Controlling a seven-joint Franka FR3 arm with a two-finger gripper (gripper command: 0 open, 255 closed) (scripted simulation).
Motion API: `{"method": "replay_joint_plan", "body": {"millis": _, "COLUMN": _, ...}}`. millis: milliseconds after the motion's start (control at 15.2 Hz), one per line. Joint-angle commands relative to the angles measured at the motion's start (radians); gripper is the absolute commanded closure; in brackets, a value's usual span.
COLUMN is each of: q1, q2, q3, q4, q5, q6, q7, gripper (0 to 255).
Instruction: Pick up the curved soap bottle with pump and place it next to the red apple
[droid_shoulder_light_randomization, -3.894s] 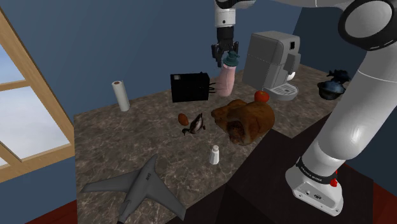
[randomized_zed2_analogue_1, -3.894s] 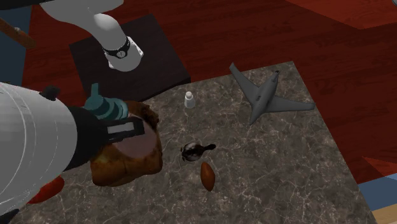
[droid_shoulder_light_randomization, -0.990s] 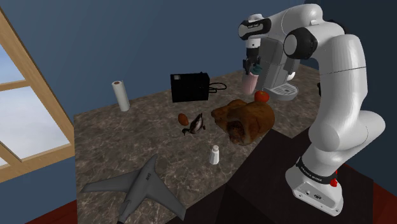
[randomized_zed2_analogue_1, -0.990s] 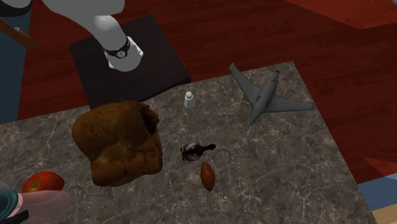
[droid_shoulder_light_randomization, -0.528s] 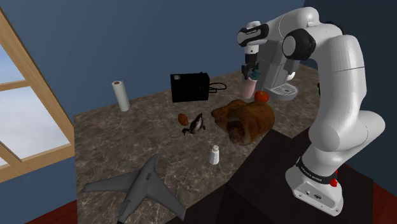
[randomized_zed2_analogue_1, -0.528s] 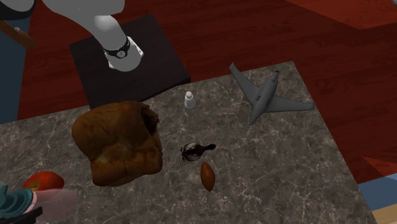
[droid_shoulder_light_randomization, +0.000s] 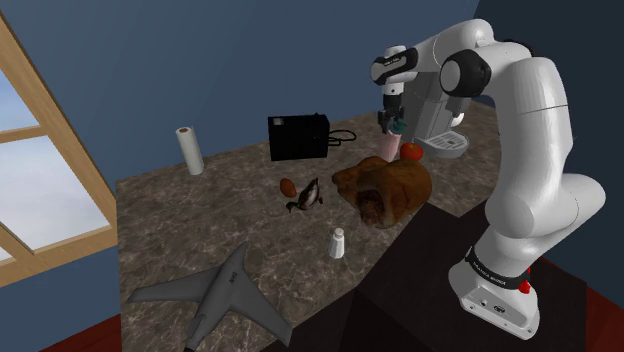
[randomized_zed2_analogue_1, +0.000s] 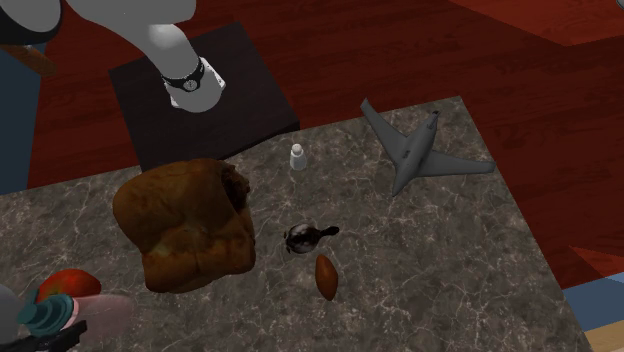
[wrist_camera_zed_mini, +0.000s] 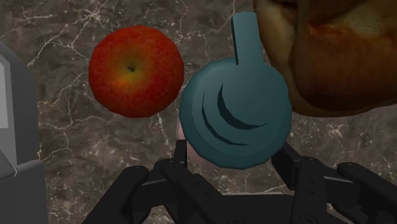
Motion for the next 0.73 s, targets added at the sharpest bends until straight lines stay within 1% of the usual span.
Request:
{"method": "replay_joint_plan", "body": {"millis": 0, "q1": 0.000, "q2": 0.006, "q3": 0.001, "q4": -0.016, "q5": 0.001, "q6": 0.022, "q7": 0.001, "gripper": 255}}
{"method": "replay_joint_plan", "body": {"millis": 528, "q1": 0.000, "q2": 0.009, "q3": 0.001, "q4": -0.019, "q5": 0.001, "q6": 0.029, "q7": 0.001, "gripper": 255}}
{"method": "replay_joint_plan", "body": {"millis": 594, "q1": 0.000, "q2": 0.009, "q3": 0.001, "q4": -0.019, "q5": 0.001, "q6": 0.029, "q7": 0.001, "gripper": 0}}
{"method": "replay_joint_plan", "body": {"millis": 660, "q1": 0.000, "q2": 0.009, "q3": 0.001, "q4": -0.018, "q5": 0.001, "q6": 0.029, "q7": 0.001, "gripper": 0}}
